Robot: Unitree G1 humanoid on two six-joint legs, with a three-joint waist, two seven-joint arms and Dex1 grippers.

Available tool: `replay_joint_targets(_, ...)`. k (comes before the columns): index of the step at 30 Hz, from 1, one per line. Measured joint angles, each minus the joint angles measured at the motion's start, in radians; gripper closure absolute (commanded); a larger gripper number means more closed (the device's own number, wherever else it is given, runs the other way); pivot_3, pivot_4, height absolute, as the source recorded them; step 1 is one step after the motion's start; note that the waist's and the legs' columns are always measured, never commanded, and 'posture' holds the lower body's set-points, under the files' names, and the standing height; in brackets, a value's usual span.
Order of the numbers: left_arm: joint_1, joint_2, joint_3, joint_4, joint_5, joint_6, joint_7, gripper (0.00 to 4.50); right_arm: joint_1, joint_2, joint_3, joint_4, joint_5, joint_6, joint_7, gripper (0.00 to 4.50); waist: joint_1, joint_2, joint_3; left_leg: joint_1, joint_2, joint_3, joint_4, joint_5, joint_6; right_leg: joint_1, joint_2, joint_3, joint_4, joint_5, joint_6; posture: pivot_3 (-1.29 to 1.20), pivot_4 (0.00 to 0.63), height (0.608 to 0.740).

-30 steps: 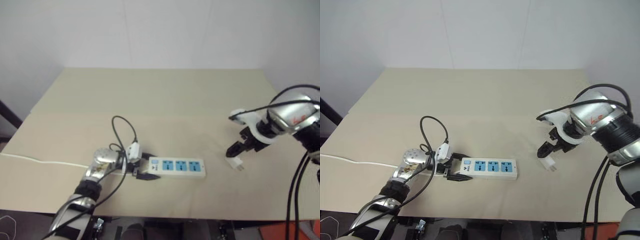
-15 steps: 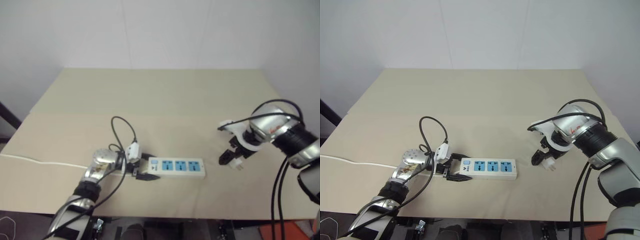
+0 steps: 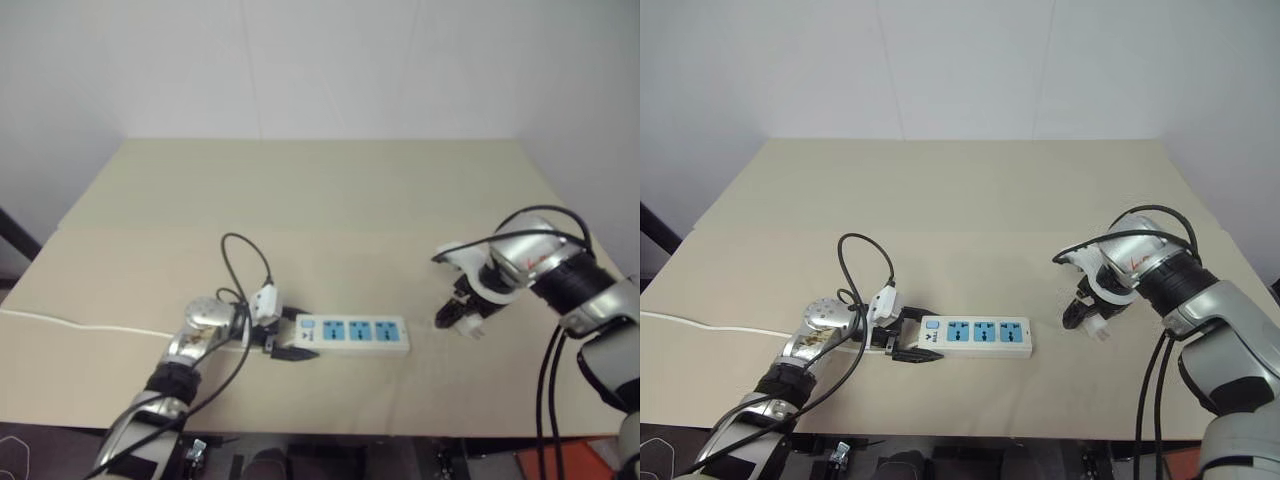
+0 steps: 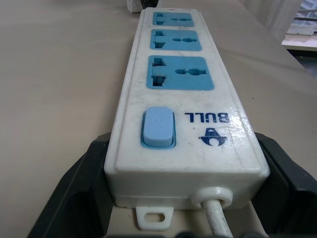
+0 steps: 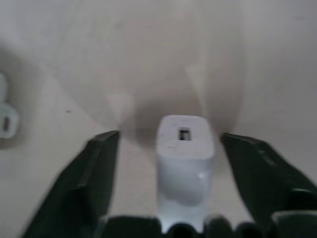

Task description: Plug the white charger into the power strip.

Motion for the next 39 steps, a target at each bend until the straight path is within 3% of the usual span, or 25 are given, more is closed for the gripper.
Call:
replay_joint_targets(5,0.000,0.002,0.000,-0.001,0.000,0.001,0.001,1.19,0.019,-0.008,-0.010,-0.034,-0.015,0.000,-0.003,3.37,-0.001,0.000,0.000,0.000,0.000,0.000,0.000,0.000,0.000,0.000,0.000,0.000,0.000,0.000,0.000,0.00,0.150,0.740)
replay_joint_targets(14,0.000,0.004,0.000,-0.001,0.000,0.002,0.003,1.19,0.060,-0.017,-0.093,-0.085,-0.014,-0.017,-0.024,3.41,-0.003,0.000,0.000,0.000,0.000,0.000,0.000,0.000,0.000,0.000,0.000,0.000,0.000,0.000,0.000,0.00,0.150,0.740)
replay_joint_targets(20,-0.002,0.006,-0.001,-0.001,0.000,0.001,0.001,1.19,0.145,0.056,-0.579,-0.146,0.059,-0.306,-0.079,3.41,-0.002,0.000,0.000,0.000,0.000,-0.001,0.000,0.000,0.000,0.001,0.000,0.000,0.001,0.000,0.000,0.00,0.150,0.740)
replay_joint_targets(22,-0.004,0.005,-0.003,-0.002,0.000,0.002,0.002,1.19,0.270,0.118,-0.730,-0.246,0.078,-0.496,-0.095,3.41,0.002,-0.005,-0.003,0.000,0.000,-0.002,-0.001,0.000,0.000,0.001,0.001,-0.001,0.005,0.000,0.000,0.00,0.150,0.740)
replay_joint_targets(24,-0.004,0.006,-0.004,-0.003,0.000,0.003,0.002,1.19,0.387,0.183,-0.781,-0.315,0.087,-0.634,-0.103,3.41,0.001,-0.006,-0.004,0.000,0.000,-0.001,0.000,0.000,0.000,0.001,0.000,0.000,0.006,0.000,0.000,0.00,0.150,0.740)
replay_joint_targets(28,-0.004,0.009,-0.003,-0.002,0.000,0.004,0.003,1.19,0.539,0.249,-0.780,-0.369,0.095,-0.822,-0.039,3.41,-0.002,-0.006,-0.004,0.000,-0.001,0.000,0.001,0.000,0.000,0.000,0.000,0.002,0.007,0.000,0.001,0.00,0.150,0.740)
replay_joint_targets(31,-0.004,0.018,-0.003,-0.002,0.000,0.006,0.003,1.19,0.586,0.269,-0.763,-0.392,0.092,-0.978,0.058,3.41,-0.007,-0.006,-0.004,0.003,0.000,0.000,0.001,0.000,0.000,0.002,0.001,0.002,0.008,0.000,0.000,0.00,0.150,0.740)
replay_joint_targets(39,-0.001,0.023,-0.004,-0.011,0.000,0.022,0.004,1.19,0.668,0.391,-0.649,-0.377,0.055,-1.171,0.158,3.41,-0.008,-0.006,-0.004,0.005,0.000,0.000,0.001,0.000,0.000,0.002,0.001,0.002,0.010,0.000,0.000,0.00,0.150,0.740)
